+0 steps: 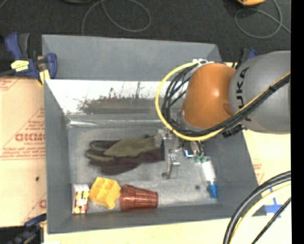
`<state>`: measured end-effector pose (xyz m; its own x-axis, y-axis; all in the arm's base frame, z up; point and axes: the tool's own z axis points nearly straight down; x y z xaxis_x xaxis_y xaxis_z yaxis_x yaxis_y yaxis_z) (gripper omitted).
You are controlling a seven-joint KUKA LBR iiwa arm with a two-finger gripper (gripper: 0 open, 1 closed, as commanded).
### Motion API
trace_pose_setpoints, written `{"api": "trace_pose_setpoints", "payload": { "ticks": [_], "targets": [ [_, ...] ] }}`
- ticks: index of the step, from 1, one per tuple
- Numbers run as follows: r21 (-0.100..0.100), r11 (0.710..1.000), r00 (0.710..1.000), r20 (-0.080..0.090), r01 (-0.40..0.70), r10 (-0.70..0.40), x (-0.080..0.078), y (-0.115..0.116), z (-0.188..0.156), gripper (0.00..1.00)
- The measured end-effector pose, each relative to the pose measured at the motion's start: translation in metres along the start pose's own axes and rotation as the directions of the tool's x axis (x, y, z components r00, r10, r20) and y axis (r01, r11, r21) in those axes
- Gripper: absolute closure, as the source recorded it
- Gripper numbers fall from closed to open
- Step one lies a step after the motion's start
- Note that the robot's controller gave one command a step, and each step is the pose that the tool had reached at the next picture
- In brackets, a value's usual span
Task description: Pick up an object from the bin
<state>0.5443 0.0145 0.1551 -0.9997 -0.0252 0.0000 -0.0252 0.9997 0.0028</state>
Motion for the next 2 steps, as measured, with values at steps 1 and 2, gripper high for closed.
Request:
{"api": "trace_pose_setpoints", "payload": {
  "ticks": [1,2],
  "targets": [
    [0.005,0.999,0.999,0.009,-0.050,0.050,-0.026,0.009,0.020,0.00],
    [0.001,0.945,0.945,0.005,0.328,-0.328,-0.024,0.036,0.084,1.00]
  ]
}}
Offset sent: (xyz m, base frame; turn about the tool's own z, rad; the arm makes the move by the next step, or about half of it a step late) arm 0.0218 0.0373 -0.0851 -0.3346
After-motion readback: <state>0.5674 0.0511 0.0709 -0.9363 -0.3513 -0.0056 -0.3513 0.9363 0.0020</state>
